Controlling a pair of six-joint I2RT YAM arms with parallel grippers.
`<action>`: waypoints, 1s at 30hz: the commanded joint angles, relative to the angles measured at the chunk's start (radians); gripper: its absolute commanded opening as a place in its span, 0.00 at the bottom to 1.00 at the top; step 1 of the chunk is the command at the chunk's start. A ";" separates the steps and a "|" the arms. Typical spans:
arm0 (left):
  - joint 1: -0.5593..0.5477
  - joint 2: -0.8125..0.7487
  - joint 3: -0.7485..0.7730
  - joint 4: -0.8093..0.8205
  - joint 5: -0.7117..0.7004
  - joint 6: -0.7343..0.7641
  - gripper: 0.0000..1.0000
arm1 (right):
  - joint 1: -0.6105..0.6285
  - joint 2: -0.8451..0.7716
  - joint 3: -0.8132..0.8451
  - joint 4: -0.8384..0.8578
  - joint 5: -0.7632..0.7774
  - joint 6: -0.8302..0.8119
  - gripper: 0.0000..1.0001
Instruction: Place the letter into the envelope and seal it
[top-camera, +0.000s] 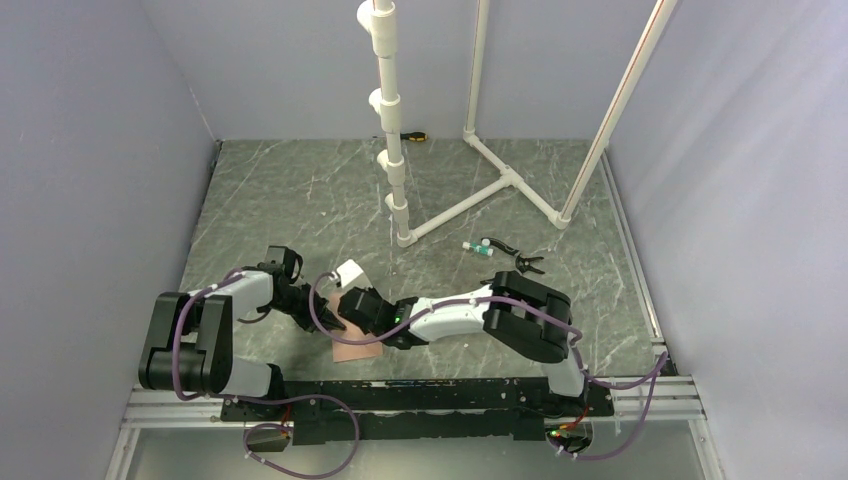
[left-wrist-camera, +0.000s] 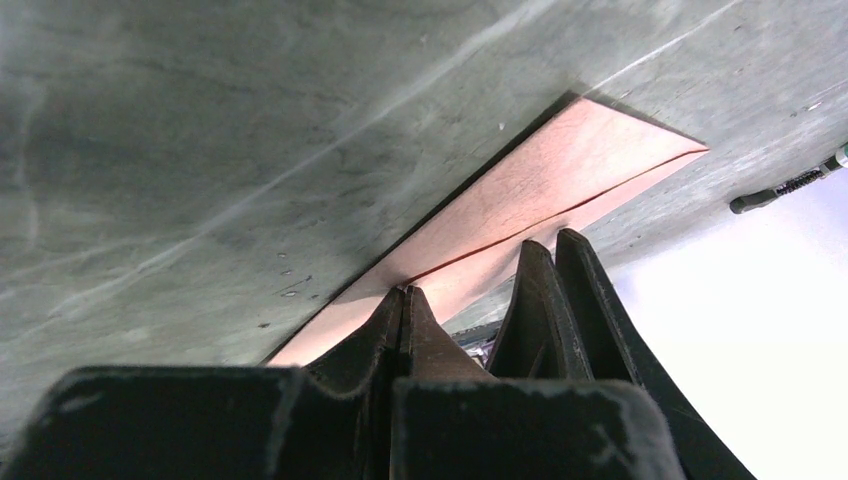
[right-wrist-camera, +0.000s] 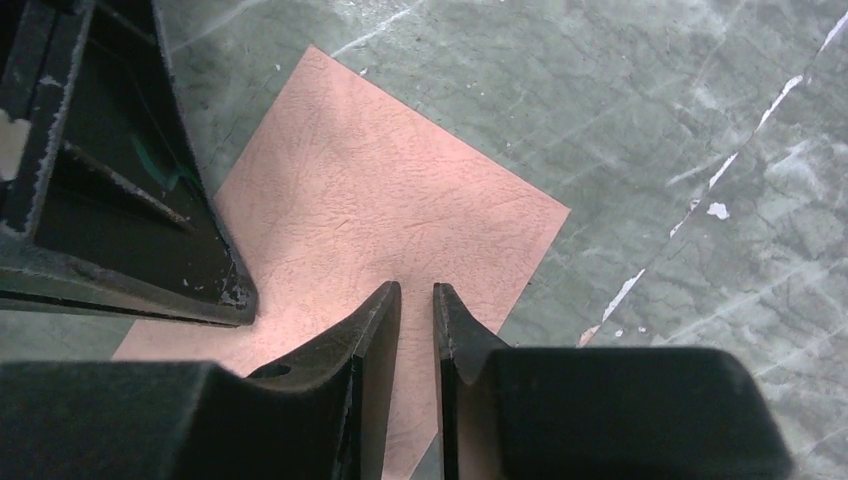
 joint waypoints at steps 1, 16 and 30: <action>-0.004 0.026 -0.010 0.005 -0.102 0.023 0.02 | 0.026 0.031 -0.020 -0.039 -0.204 -0.046 0.24; -0.004 0.044 0.001 -0.001 -0.105 0.043 0.02 | 0.030 0.000 -0.112 0.009 -0.335 -0.097 0.19; -0.003 0.051 0.004 0.003 -0.120 0.041 0.03 | 0.037 -0.098 -0.222 -0.139 -0.389 -0.160 0.20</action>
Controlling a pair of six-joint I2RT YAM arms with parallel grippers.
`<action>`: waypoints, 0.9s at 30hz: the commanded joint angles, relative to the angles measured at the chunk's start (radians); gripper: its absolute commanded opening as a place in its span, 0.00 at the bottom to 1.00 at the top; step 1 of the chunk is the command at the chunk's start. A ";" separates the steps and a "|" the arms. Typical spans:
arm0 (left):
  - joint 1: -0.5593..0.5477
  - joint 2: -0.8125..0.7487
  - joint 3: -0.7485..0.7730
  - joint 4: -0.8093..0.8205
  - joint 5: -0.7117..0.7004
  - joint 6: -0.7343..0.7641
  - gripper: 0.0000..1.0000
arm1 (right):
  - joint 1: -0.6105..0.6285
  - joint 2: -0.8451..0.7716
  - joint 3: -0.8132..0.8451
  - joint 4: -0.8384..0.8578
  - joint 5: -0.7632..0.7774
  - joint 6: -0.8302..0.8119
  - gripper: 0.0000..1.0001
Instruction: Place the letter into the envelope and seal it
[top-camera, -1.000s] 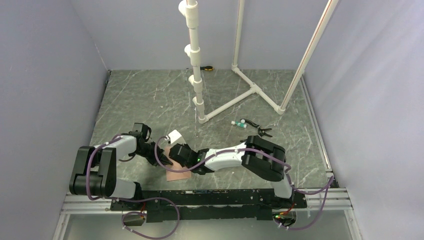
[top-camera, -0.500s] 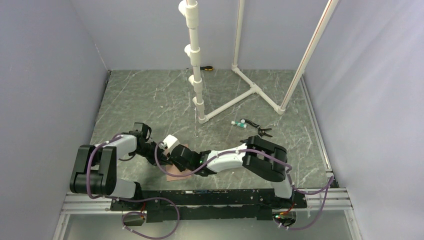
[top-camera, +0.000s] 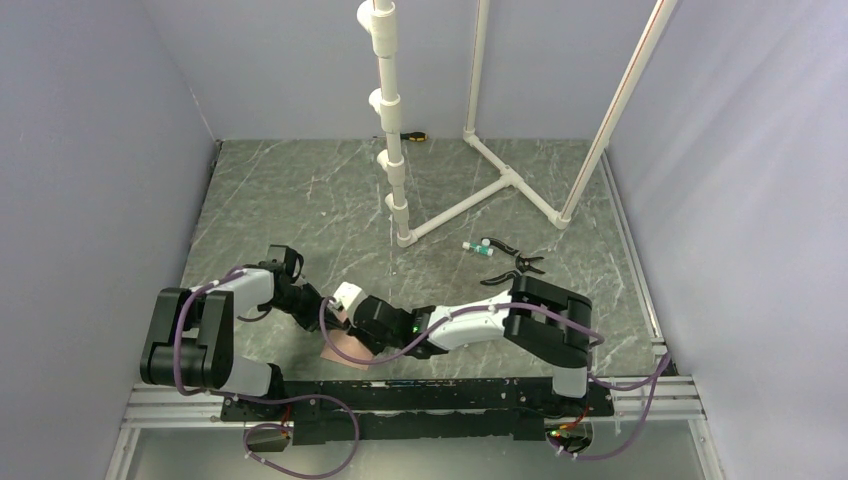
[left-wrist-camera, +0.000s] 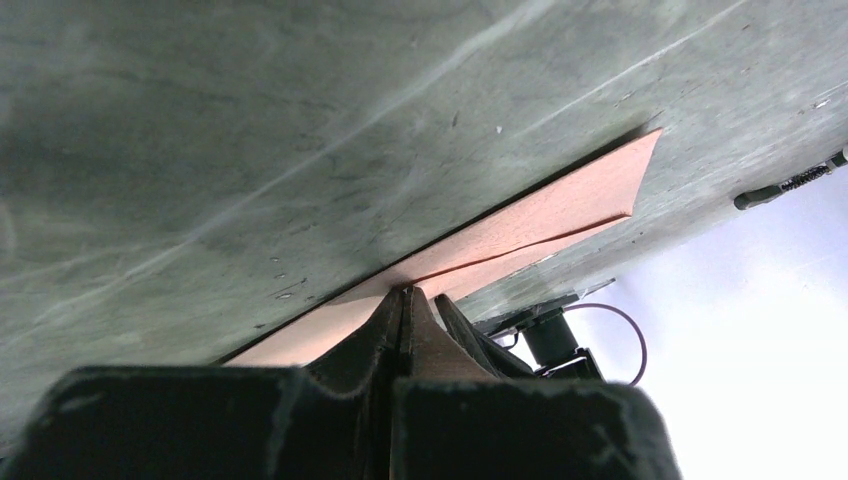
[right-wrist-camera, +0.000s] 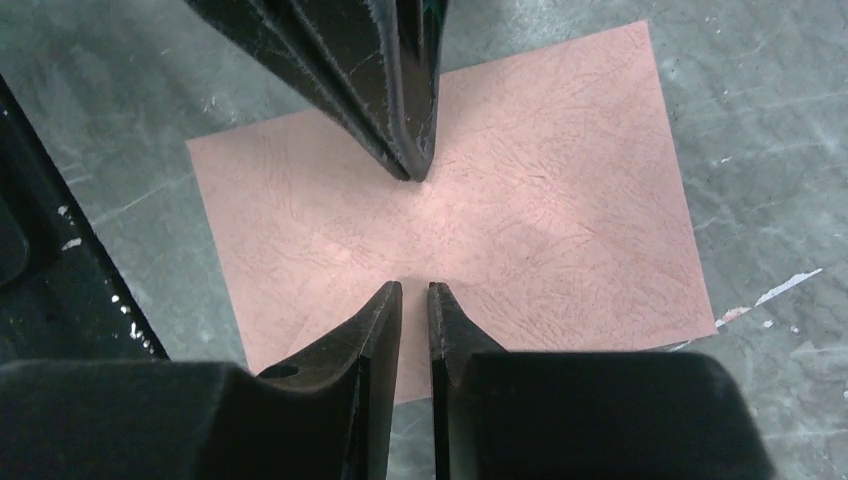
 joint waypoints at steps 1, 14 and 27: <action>-0.003 0.031 -0.010 0.012 -0.130 0.032 0.02 | 0.017 0.003 -0.066 -0.245 -0.074 -0.020 0.21; -0.003 0.022 -0.033 0.011 -0.144 0.026 0.02 | 0.057 0.118 0.050 -0.288 0.045 0.026 0.29; -0.002 0.018 -0.039 0.012 -0.141 0.032 0.02 | 0.075 0.117 0.041 -0.292 -0.001 0.019 0.30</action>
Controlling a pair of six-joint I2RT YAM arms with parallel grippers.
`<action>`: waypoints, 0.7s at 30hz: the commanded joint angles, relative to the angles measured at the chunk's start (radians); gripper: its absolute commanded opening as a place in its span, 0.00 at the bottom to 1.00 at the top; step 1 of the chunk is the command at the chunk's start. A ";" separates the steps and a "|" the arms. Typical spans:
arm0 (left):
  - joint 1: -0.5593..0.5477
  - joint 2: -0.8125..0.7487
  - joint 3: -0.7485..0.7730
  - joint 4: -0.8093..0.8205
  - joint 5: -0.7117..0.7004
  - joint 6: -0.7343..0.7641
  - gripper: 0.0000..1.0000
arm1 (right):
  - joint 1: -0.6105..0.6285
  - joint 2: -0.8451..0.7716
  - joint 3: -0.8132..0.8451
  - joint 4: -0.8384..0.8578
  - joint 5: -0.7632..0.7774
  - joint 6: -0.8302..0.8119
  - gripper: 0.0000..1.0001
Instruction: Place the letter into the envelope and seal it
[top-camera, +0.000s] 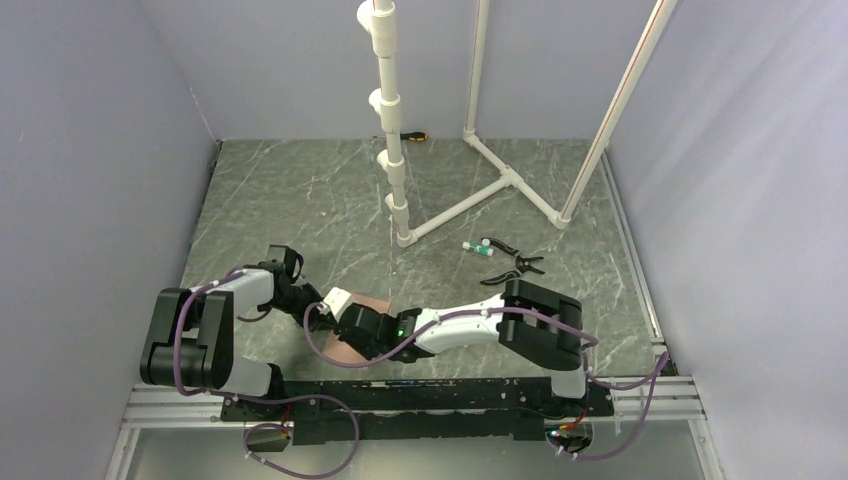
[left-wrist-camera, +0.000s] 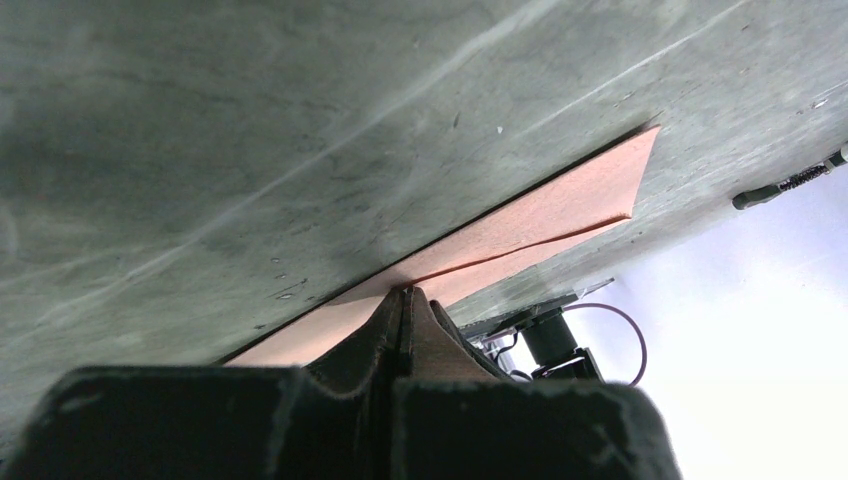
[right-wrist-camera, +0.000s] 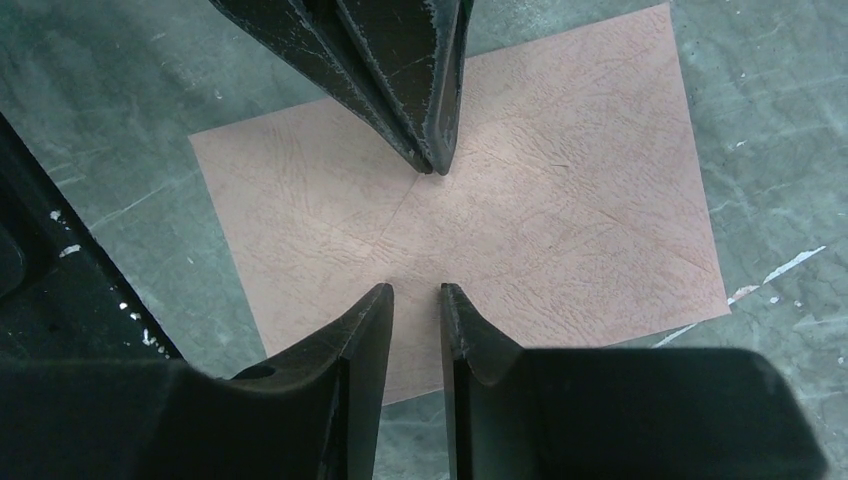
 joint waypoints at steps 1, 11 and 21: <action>-0.003 0.019 -0.033 0.007 -0.143 0.035 0.03 | 0.028 0.059 -0.110 -0.070 -0.103 -0.028 0.31; -0.004 -0.009 0.027 0.001 -0.105 0.095 0.02 | 0.032 -0.148 -0.222 -0.086 -0.130 -0.057 0.32; -0.006 -0.208 0.334 -0.203 -0.098 0.235 0.25 | -0.196 -0.443 -0.156 -0.299 0.142 0.276 0.39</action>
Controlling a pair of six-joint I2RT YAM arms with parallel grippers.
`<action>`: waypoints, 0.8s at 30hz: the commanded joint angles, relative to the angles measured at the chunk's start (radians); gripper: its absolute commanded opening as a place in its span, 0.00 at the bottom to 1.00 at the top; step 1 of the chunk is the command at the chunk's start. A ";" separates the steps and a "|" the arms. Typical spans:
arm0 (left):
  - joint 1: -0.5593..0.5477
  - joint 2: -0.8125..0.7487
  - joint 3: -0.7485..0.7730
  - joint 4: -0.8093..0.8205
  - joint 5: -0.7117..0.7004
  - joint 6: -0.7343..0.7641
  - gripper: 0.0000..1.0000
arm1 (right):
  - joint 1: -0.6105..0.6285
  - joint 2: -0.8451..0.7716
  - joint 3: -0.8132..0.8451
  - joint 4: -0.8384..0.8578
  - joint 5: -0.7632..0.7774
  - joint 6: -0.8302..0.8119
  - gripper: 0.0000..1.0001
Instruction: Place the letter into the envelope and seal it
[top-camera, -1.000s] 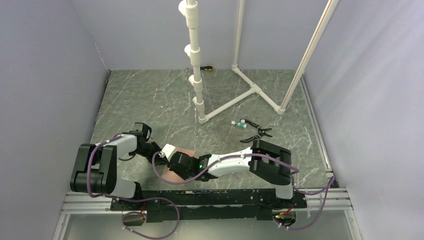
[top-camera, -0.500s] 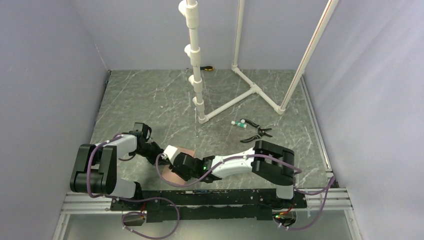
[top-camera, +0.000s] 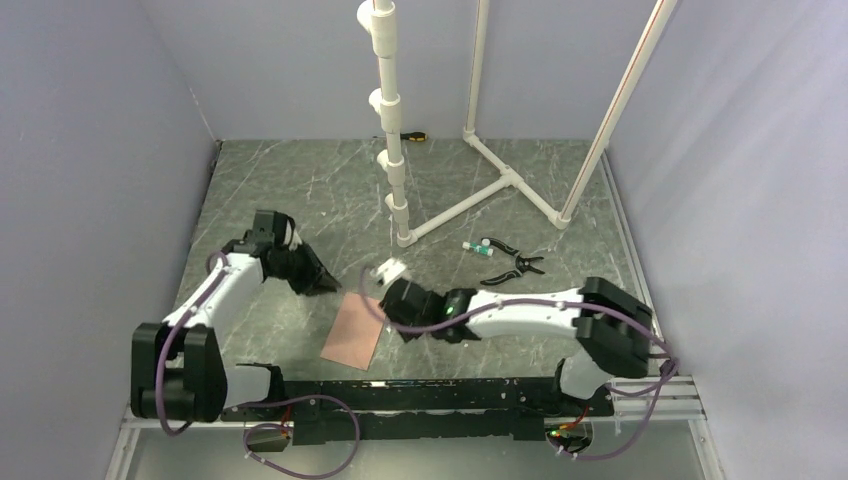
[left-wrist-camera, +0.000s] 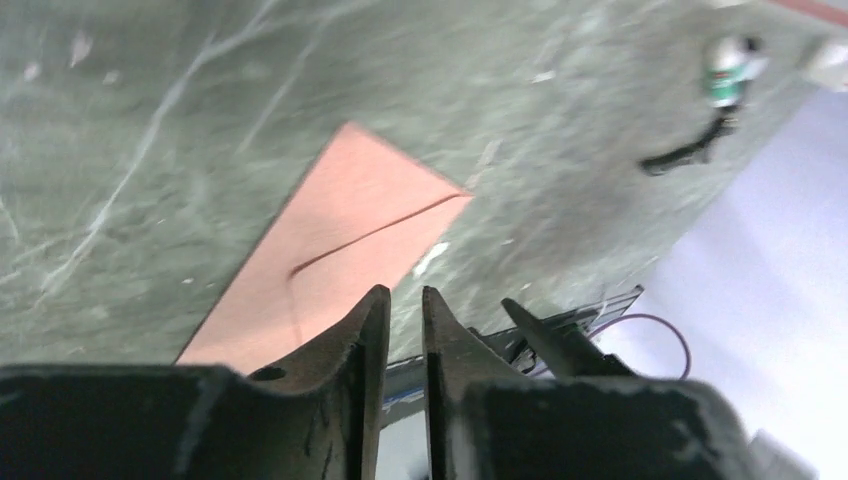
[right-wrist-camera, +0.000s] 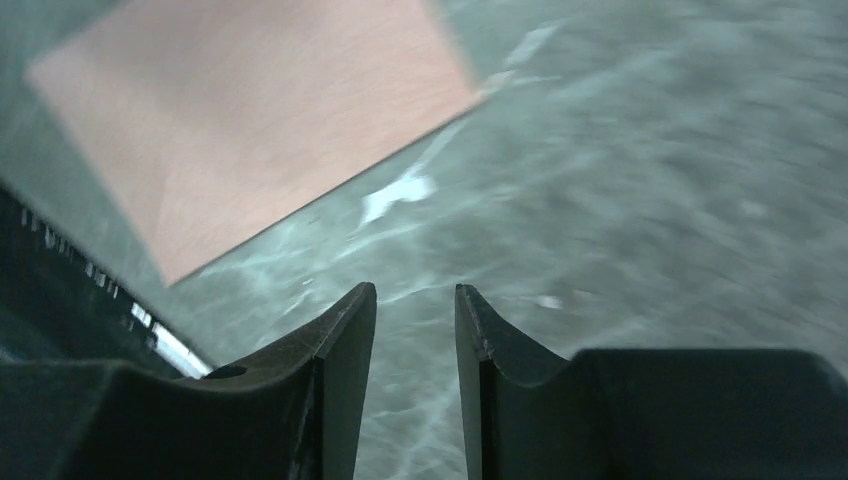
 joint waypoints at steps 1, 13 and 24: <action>-0.001 -0.082 0.169 -0.123 -0.049 0.097 0.27 | -0.133 -0.160 0.045 -0.158 0.161 0.193 0.41; -0.001 -0.239 0.389 -0.194 -0.225 0.244 0.77 | -0.672 -0.440 -0.006 -0.331 -0.002 0.145 0.60; -0.001 -0.304 0.407 -0.108 -0.345 0.272 0.93 | -0.795 -0.088 0.199 -0.411 -0.101 -0.185 0.61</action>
